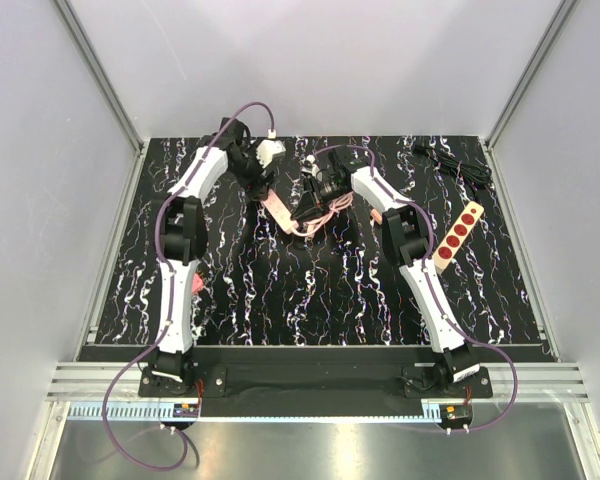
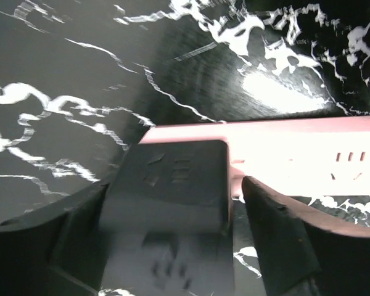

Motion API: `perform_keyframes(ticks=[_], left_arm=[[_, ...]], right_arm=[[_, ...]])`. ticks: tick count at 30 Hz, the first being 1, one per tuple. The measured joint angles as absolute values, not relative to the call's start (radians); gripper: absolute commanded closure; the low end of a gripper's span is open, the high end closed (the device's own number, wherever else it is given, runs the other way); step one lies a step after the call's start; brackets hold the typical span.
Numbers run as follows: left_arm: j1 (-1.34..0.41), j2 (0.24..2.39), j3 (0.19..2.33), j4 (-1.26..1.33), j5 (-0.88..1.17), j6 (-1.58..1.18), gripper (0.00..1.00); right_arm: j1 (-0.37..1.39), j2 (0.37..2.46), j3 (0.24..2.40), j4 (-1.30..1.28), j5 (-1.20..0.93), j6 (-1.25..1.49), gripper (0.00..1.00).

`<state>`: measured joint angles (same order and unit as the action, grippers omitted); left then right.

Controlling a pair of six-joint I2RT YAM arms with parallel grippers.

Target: Insert the plug

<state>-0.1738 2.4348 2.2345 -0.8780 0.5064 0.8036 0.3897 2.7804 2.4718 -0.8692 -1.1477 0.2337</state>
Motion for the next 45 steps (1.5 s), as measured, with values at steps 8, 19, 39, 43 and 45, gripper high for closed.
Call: perform_keyframes(ticks=[8, 19, 39, 43, 45], left_arm=[[-0.188, 2.26, 1.979, -0.77, 0.424, 0.725, 0.01], [-0.131, 1.965, 1.789, -0.62, 0.403, 0.43, 0.01], [-0.023, 1.897, 1.681, -0.603, 0.391, 0.02, 1.0], [-0.048, 1.897, 1.68, -0.595, 0.386, 0.001, 1.0], [-0.061, 1.898, 1.677, -0.583, 0.381, -0.006, 1.0]], right_arm=[[0.394, 2.76, 2.424, -0.849, -1.164, 0.198, 1.0], [0.419, 2.699, 2.307, -0.749, -1.144, 0.211, 1.0], [0.447, 2.653, 2.174, -0.565, -1.173, 0.352, 1.0], [0.447, 2.653, 2.172, -0.556, -1.174, 0.364, 1.0], [0.447, 2.653, 2.172, -0.552, -1.175, 0.366, 1.0]])
